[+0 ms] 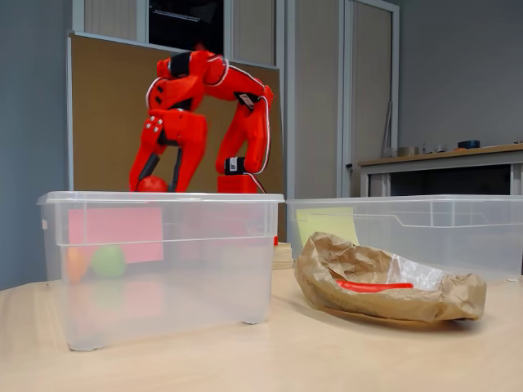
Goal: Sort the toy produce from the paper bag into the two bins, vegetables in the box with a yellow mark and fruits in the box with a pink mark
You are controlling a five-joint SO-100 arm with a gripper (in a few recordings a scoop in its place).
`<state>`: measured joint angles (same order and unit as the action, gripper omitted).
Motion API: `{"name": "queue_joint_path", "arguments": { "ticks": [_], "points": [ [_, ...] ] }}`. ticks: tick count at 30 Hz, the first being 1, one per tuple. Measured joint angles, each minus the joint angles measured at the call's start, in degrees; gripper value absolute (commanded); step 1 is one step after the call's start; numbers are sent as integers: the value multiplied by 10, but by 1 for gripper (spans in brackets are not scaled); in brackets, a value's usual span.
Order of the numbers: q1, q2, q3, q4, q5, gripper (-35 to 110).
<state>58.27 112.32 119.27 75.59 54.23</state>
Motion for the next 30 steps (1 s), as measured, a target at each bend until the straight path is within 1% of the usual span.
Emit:
{"name": "queue_joint_path", "arguments": {
  "ticks": [2, 9, 12, 15, 19, 30],
  "points": [
    [3, -40, 0, -21, -4, 27],
    [-1, -119, 34, -84, -8, 44],
    [-12, -133, 52, -107, -2, 47],
    [-31, -134, 64, -117, 11, 47],
    [-56, -119, 67, -114, 11, 43],
    [-137, 79, 49, -65, -49, 38]
  ]
}}
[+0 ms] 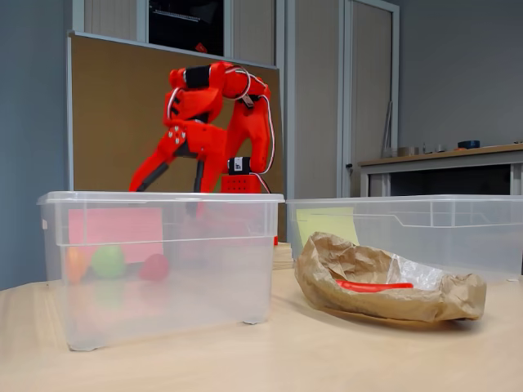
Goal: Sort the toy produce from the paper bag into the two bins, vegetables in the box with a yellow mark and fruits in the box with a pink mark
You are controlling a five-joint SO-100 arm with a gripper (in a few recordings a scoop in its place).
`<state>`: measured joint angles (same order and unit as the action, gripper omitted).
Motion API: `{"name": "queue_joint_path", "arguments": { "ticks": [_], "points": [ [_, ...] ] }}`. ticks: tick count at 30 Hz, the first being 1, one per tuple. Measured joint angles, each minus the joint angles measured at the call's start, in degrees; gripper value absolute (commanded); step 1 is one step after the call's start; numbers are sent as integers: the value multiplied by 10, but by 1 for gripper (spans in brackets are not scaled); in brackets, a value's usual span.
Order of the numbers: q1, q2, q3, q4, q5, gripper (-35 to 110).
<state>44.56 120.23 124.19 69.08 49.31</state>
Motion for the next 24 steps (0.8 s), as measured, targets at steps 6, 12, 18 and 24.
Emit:
{"name": "queue_joint_path", "arguments": {
  "ticks": [6, 12, 18, 24],
  "points": [
    [-120, 110, -18, -22, -39, 35],
    [-313, 84, -40, -62, -56, 37],
    [-449, -84, -33, -168, -28, 42],
    [-509, -257, -60, -205, 18, 40]
  ]
}}
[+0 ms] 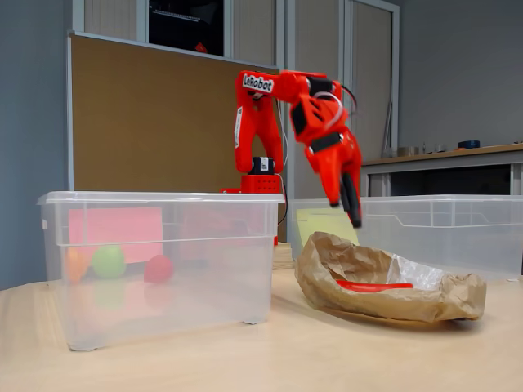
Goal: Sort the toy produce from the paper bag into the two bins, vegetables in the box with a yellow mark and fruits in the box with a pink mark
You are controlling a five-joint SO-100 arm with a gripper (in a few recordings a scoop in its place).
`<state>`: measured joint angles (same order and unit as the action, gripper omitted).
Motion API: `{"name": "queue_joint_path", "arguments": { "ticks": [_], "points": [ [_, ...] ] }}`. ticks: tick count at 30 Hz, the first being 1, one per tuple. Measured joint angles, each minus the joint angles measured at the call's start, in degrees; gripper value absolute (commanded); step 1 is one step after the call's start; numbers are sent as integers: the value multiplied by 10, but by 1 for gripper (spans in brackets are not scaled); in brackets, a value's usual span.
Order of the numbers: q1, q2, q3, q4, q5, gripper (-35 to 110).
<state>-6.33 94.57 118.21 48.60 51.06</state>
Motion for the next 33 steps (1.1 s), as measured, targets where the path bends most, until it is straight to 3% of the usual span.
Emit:
{"name": "queue_joint_path", "arguments": {
  "ticks": [10, 16, 23, 33],
  "points": [
    [-23, -185, -48, -11, 53, 40],
    [-21, -262, -106, -18, 52, 29],
    [-21, -277, -139, -2, 44, 9],
    [-19, -261, -216, 103, 45, 6]
  ]
}}
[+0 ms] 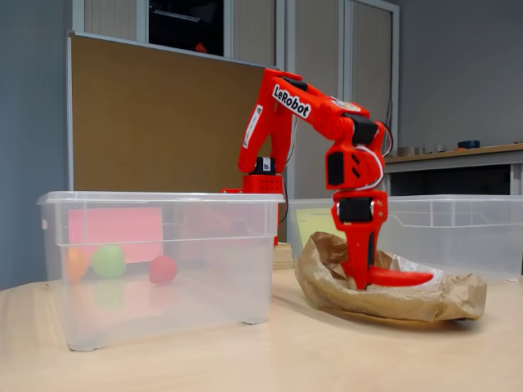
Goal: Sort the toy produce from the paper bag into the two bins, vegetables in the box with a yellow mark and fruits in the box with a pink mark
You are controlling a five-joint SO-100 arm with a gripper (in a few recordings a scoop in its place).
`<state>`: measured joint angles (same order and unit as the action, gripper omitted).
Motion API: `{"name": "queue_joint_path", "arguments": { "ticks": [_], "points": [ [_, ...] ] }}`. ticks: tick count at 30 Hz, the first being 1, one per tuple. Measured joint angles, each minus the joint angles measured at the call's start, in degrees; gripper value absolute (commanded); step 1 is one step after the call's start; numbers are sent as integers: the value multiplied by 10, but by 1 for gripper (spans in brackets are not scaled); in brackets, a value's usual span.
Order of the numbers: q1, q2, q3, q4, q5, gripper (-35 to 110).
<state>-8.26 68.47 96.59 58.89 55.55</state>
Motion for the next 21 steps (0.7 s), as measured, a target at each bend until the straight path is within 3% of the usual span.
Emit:
{"name": "queue_joint_path", "arguments": {
  "ticks": [11, 21],
  "points": [
    [-14, 189, -26, 199, 42, 6],
    [-171, 413, -18, 352, 280, 6]
  ]
}}
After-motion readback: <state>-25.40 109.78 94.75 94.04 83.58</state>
